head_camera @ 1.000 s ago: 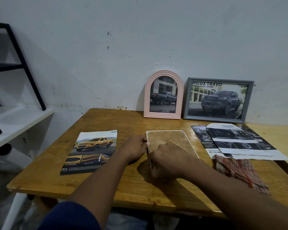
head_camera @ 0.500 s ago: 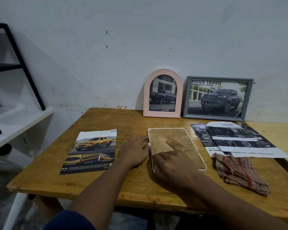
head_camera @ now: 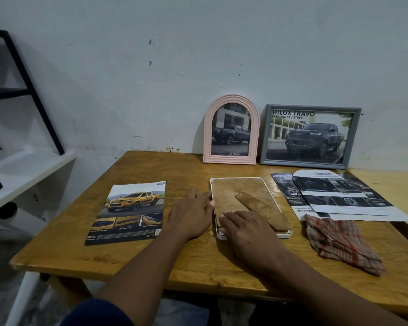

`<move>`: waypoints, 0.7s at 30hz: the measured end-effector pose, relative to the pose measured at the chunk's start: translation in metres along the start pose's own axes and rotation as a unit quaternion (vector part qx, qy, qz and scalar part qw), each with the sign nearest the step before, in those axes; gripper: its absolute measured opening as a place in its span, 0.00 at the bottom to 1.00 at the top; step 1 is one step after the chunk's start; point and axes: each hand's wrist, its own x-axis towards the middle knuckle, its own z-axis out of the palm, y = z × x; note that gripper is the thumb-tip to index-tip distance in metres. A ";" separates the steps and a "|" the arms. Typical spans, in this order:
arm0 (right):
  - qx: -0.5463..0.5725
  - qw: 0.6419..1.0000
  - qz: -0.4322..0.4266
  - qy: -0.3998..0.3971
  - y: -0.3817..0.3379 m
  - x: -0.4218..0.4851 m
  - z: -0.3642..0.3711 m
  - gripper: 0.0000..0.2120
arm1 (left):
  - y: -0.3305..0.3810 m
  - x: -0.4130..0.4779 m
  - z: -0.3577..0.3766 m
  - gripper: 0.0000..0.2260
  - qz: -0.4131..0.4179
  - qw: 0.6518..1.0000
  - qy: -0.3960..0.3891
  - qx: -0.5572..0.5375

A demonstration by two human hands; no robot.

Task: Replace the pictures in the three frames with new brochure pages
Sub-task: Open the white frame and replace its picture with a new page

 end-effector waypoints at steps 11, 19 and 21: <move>0.022 0.999 0.013 0.045 0.004 0.005 -0.006 0.19 | 0.005 -0.002 -0.003 0.23 0.020 0.999 -0.011 0.043; 0.052 0.996 0.027 0.063 0.010 0.004 -0.012 0.19 | 0.004 -0.002 -0.004 0.23 0.005 1.000 -0.002 0.003; 0.062 0.992 0.031 0.106 0.013 0.009 -0.020 0.20 | 0.003 -0.001 -0.005 0.24 0.002 1.000 -0.008 -0.016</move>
